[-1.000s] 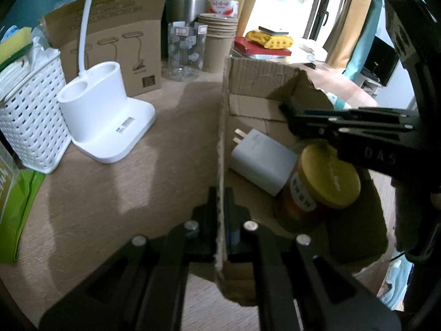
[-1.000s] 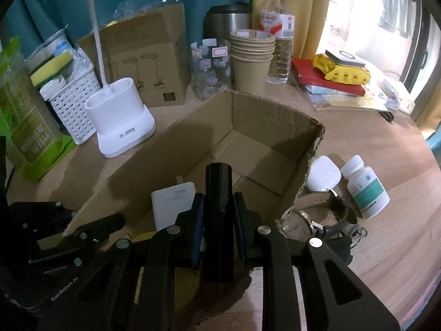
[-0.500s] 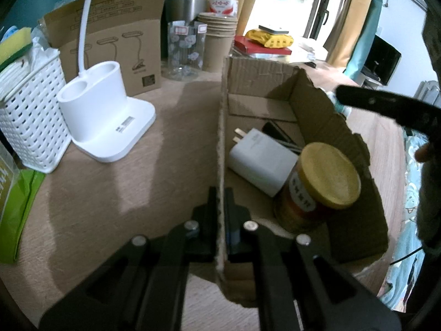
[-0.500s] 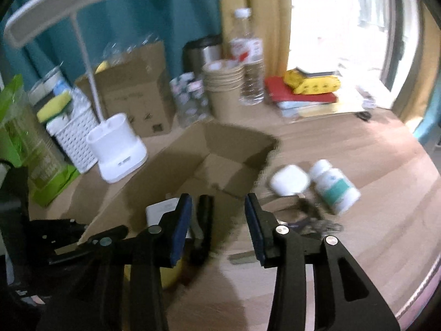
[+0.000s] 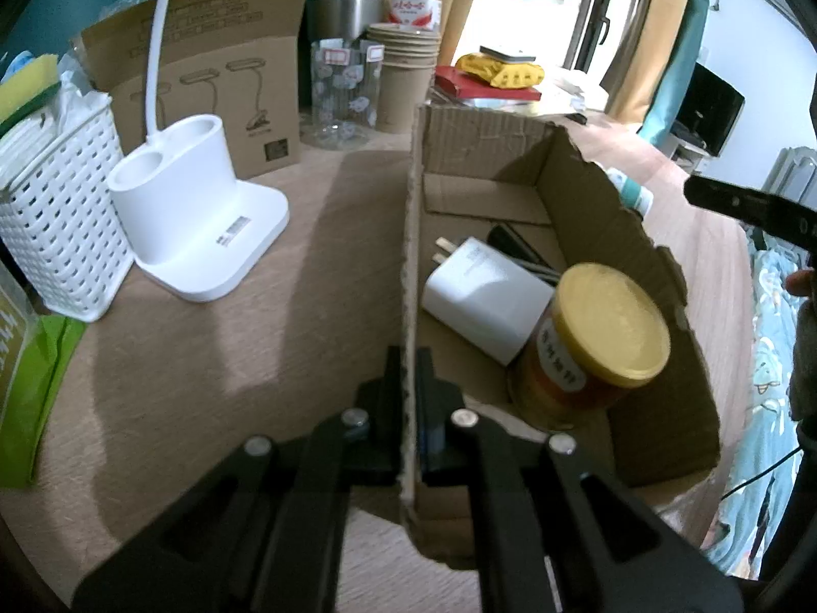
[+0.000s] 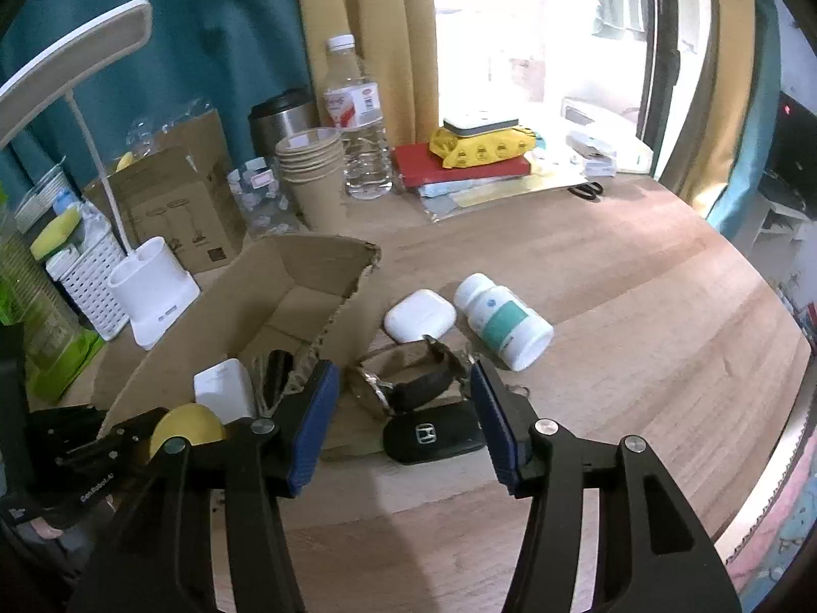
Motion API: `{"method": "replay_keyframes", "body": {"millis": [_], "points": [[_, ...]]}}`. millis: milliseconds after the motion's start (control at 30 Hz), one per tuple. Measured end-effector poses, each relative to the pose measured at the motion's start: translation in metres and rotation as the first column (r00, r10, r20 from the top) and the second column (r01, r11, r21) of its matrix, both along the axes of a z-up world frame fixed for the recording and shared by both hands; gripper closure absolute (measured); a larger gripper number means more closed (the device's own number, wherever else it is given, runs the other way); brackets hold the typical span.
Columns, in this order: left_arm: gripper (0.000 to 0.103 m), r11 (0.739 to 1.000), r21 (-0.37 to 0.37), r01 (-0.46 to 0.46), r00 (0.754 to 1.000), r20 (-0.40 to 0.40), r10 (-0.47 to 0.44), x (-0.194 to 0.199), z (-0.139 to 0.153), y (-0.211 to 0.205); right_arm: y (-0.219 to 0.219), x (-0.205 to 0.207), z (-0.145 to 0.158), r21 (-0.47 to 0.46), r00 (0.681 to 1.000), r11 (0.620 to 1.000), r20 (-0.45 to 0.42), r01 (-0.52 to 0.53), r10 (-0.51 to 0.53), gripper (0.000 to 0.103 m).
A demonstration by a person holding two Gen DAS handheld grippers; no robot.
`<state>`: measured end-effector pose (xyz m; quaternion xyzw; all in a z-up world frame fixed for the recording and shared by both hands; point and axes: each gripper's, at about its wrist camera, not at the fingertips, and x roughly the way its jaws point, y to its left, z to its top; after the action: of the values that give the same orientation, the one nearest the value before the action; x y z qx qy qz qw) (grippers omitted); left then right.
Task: Organize rigid objects
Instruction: 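Move the open right gripper back to the brown-strapped wristwatch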
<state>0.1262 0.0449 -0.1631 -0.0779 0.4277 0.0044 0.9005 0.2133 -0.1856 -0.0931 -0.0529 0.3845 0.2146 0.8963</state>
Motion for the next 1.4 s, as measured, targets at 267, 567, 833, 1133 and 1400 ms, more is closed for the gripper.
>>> {"method": "replay_keyframes", "body": {"millis": [267, 567, 833, 1133, 1400], "points": [[0.100, 1.000, 0.003, -0.001, 1.000, -0.002, 0.001, 0.002, -0.002, 0.002, -0.016, 0.010, -0.004, 0.013, 0.999, 0.999, -0.010, 0.049, -0.049, 0.046], [0.100, 1.000, 0.001, 0.000, 1.000, -0.003, 0.000, 0.002, -0.002, 0.003, -0.010, 0.021, -0.021, 0.009, 0.998, 0.999, -0.051, 0.038, -0.038, 0.046], [0.100, 1.000, 0.001, 0.000, 1.000, -0.004, 0.000, 0.002, -0.003, 0.003, 0.006, 0.026, -0.033, 0.005, 0.997, 1.000, -0.068, -0.021, 0.022, 0.046], [0.100, 1.000, -0.002, 0.000, 1.000, -0.005, 0.000, 0.002, -0.004, 0.003, 0.033, 0.023, -0.037, -0.079, 0.990, 0.987, -0.032, -0.141, 0.139, 0.046], [0.100, 1.000, -0.001, 0.000, 1.000, -0.006, 0.000, 0.002, -0.004, 0.002, 0.050, 0.021, -0.046, -0.183, 0.974, 0.957, -0.022, -0.224, 0.224, 0.051]]}}
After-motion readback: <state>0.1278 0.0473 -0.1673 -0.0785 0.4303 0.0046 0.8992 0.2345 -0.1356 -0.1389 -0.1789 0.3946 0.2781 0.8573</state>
